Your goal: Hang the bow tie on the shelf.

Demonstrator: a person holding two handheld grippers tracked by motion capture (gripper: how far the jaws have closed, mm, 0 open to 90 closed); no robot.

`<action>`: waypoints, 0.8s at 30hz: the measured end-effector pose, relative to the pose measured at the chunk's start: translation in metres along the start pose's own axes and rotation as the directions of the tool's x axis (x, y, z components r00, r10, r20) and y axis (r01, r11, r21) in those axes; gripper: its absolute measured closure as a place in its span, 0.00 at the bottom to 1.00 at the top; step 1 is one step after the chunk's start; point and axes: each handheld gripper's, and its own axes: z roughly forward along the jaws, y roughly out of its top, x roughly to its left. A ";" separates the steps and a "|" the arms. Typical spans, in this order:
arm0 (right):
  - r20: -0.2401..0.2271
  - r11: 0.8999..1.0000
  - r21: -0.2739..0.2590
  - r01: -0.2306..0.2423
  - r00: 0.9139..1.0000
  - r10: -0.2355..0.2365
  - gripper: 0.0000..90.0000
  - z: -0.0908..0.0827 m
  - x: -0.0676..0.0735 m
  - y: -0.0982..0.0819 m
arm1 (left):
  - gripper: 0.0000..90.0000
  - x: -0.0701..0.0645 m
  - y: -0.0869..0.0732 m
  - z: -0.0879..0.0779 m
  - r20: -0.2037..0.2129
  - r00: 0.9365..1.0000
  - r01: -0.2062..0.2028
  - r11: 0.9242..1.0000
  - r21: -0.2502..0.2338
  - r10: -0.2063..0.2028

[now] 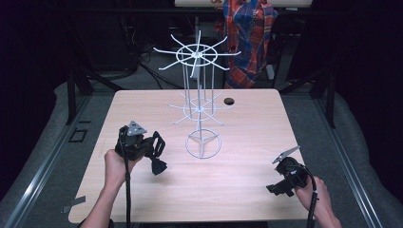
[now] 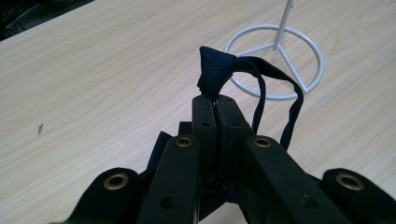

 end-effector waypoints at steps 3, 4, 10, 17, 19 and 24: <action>0.001 1.000 -0.002 0.002 1.000 -0.002 0.17 0.001 0.001 0.001 | 0.97 0.002 0.003 -0.001 0.000 1.000 0.006 1.000 -0.011 -0.006; 0.002 1.000 -0.002 0.001 1.000 -0.001 0.17 0.001 0.001 0.001 | 0.97 0.003 0.004 0.000 0.002 1.000 0.007 1.000 -0.015 -0.007; 0.001 1.000 0.008 0.003 1.000 -0.003 0.17 0.000 0.000 0.000 | 0.97 0.002 0.010 -0.001 0.005 1.000 0.006 1.000 -0.031 -0.006; 0.000 1.000 0.001 -0.008 1.000 0.008 0.17 -0.001 -0.001 -0.001 | 0.97 0.000 0.014 0.000 0.017 1.000 -0.003 0.999 -0.032 0.004; 0.001 1.000 -0.005 -0.014 1.000 0.014 0.17 -0.001 -0.001 -0.001 | 0.97 0.000 0.014 -0.001 0.017 1.000 -0.004 0.999 -0.033 0.004; 0.003 1.000 0.008 -0.002 1.000 0.002 0.17 -0.001 -0.001 -0.001 | 0.97 0.004 0.016 -0.004 0.014 1.000 0.002 0.999 -0.046 -0.001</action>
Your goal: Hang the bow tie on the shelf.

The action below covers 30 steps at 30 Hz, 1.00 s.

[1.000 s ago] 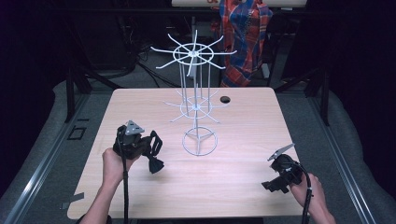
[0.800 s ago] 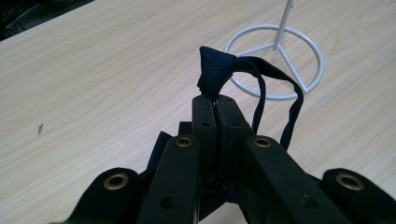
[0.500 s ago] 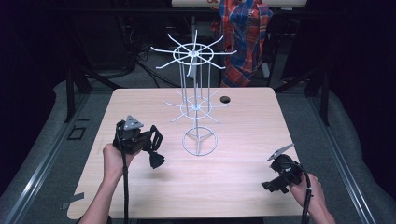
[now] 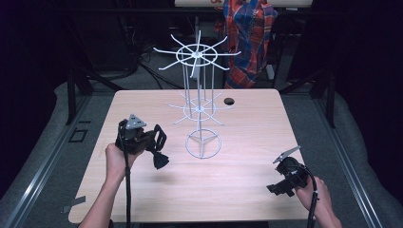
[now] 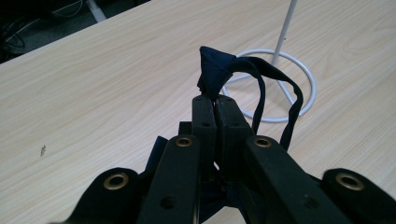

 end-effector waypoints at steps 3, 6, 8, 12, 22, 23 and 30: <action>0.002 1.000 -0.006 -0.004 1.000 0.004 0.17 0.000 0.000 0.000 | 0.97 0.000 0.002 -0.001 0.004 1.000 0.002 1.000 -0.006 -0.002; -0.001 1.000 -0.014 -0.012 1.000 0.012 0.17 0.000 0.000 -0.001 | 0.97 0.000 0.003 -0.002 0.003 1.000 0.001 1.000 -0.011 -0.001; -0.005 1.000 -0.024 -0.020 1.000 0.020 0.17 0.001 0.001 -0.001 | 0.97 -0.001 0.006 -0.003 0.009 1.000 0.000 1.000 -0.017 0.000; 0.000 1.000 -0.008 -0.009 1.000 0.009 0.17 -0.001 0.000 -0.001 | 0.97 -0.003 0.009 -0.003 0.011 1.000 -0.006 1.000 -0.028 0.006; 0.004 1.000 -0.001 -0.006 1.000 0.006 0.17 -0.001 -0.001 -0.001 | 0.97 -0.007 0.017 -0.009 0.022 1.000 -0.006 0.998 -0.063 0.007; 0.004 1.000 -0.001 -0.005 1.000 0.005 0.17 -0.001 0.000 -0.001 | 0.97 -0.007 0.020 -0.011 0.023 1.000 -0.009 0.998 -0.068 0.010; -0.004 1.000 -0.011 -0.016 1.000 0.016 0.17 0.000 0.000 -0.001 | 0.97 -0.007 0.026 -0.015 0.014 1.000 -0.016 0.996 -0.086 0.017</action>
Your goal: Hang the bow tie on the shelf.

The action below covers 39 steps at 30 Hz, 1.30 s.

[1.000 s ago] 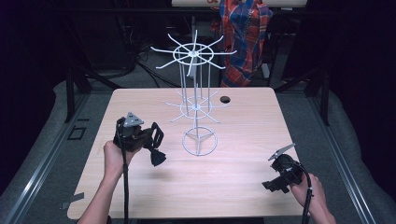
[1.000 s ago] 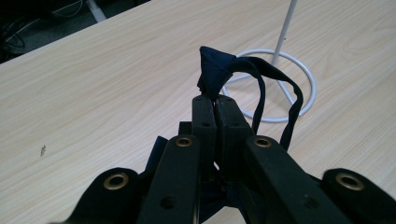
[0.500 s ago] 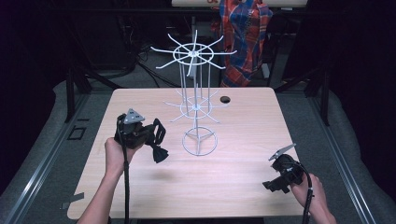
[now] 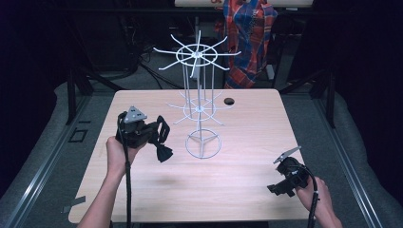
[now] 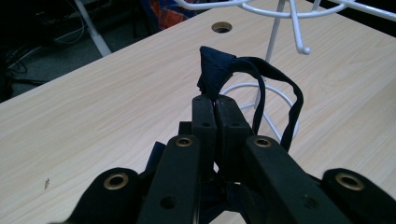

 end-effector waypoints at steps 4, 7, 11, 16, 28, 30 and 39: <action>0.001 1.000 0.000 0.004 1.000 -0.004 0.17 0.000 0.000 0.000 | 0.97 0.000 0.002 -0.001 0.000 1.000 -0.004 1.000 -0.001 0.004; -0.003 1.000 -0.007 -0.005 1.000 0.005 0.17 0.001 0.000 0.000 | 0.97 -0.001 0.005 -0.001 -0.001 1.000 -0.006 1.000 -0.007 0.006; -0.003 1.000 0.000 0.003 1.000 -0.003 0.17 0.000 0.000 0.000 | 0.97 -0.001 0.008 -0.002 -0.003 1.000 -0.007 1.000 -0.019 0.007; -0.003 1.000 0.002 0.002 1.000 -0.002 0.17 0.000 0.000 0.000 | 0.97 -0.002 0.010 -0.004 -0.002 1.000 -0.010 1.000 -0.024 0.010; 0.007 1.000 0.007 0.011 1.000 -0.011 0.17 0.000 -0.001 0.000 | 0.97 -0.007 0.016 -0.001 0.009 1.000 -0.020 0.999 -0.028 0.021; 0.005 1.000 0.005 0.011 1.000 -0.011 0.17 0.000 -0.001 0.000 | 0.97 -0.008 0.017 0.001 0.011 1.000 -0.021 0.999 -0.025 0.022; 0.009 1.000 0.014 0.016 1.000 -0.016 0.17 -0.001 -0.002 0.000 | 0.97 -0.011 0.018 0.010 0.024 0.999 -0.021 1.000 -0.013 0.021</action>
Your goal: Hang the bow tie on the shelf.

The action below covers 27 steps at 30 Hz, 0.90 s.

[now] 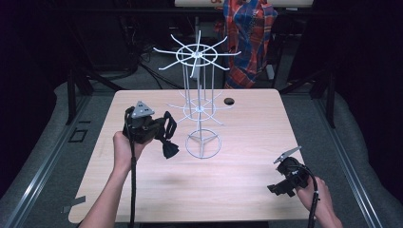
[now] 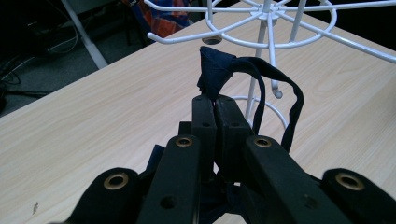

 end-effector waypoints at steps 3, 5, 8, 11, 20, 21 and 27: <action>0.002 1.000 -0.003 -0.003 1.000 0.003 0.17 0.000 0.000 0.000 | 0.97 -0.001 0.000 0.004 0.005 1.000 0.002 1.000 0.009 -0.002; 0.002 1.000 -0.004 -0.003 1.000 0.003 0.17 0.000 0.000 0.000 | 0.97 -0.001 0.000 0.005 0.006 1.000 0.000 1.000 0.013 0.000; 0.002 1.000 -0.008 -0.002 1.000 0.002 0.17 0.000 0.000 0.000 | 0.97 -0.002 -0.001 0.010 0.011 1.000 0.004 1.000 0.017 -0.005; 0.002 1.000 -0.008 -0.002 1.000 0.002 0.17 0.000 0.000 0.000 | 0.97 -0.003 -0.001 0.012 0.012 1.000 0.004 1.000 0.022 -0.005; 0.002 1.000 -0.005 -0.003 1.000 0.003 0.17 0.000 0.000 0.000 | 0.97 -0.008 -0.005 0.022 0.024 1.000 0.004 0.999 0.038 -0.005; 0.000 1.000 -0.005 -0.002 1.000 0.002 0.17 0.000 0.000 0.000 | 0.97 -0.008 -0.005 0.023 0.021 1.000 0.003 0.999 0.034 -0.004; 0.001 1.000 -0.004 -0.002 1.000 0.002 0.17 0.000 0.000 0.000 | 0.97 -0.012 -0.006 0.028 0.024 1.000 0.007 1.000 0.031 -0.008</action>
